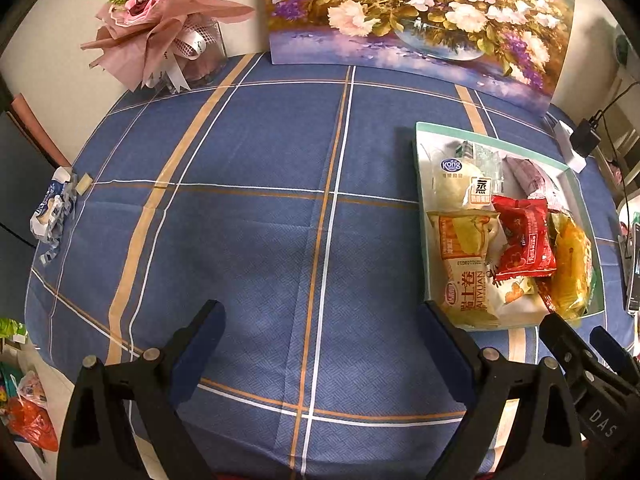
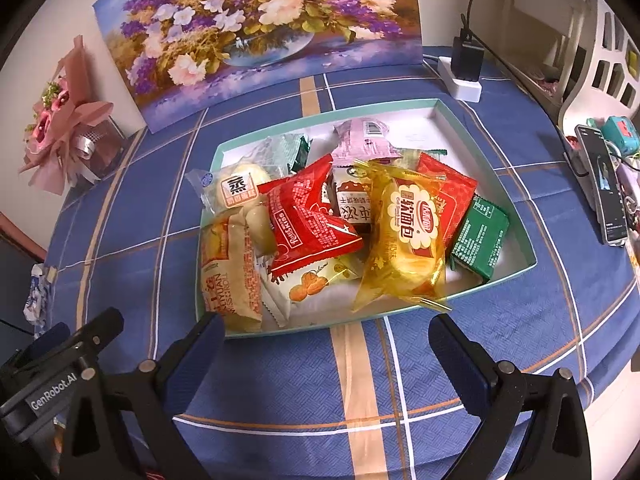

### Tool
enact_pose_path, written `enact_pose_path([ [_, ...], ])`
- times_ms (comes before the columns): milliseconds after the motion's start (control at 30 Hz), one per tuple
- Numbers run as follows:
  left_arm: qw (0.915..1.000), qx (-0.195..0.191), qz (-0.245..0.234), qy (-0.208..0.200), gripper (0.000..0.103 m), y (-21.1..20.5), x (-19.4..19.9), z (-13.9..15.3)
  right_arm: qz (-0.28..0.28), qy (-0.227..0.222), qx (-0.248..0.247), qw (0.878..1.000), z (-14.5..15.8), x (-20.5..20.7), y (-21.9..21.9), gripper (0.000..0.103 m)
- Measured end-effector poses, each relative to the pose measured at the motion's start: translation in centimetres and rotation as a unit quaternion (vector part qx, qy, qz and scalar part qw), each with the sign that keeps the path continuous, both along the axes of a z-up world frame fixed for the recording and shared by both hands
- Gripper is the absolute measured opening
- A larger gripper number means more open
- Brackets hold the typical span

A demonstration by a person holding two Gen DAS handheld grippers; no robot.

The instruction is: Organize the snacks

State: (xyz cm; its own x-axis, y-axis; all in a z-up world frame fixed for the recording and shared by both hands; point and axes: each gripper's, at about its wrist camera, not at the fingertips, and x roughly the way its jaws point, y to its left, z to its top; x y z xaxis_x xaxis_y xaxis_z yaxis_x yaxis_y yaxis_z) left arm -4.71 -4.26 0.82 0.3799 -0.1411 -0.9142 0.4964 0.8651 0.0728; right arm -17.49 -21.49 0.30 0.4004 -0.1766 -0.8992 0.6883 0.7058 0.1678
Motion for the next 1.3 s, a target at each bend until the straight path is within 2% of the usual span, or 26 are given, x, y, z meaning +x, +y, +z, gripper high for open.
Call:
enact_pose_path([
  [1300, 0.9997, 0.015, 0.018, -0.002, 0.096, 0.44, 0.33, -0.31, 0.009, 0.01, -0.002, 1.0, -0.32, 0.3, 0.28, 0.103],
])
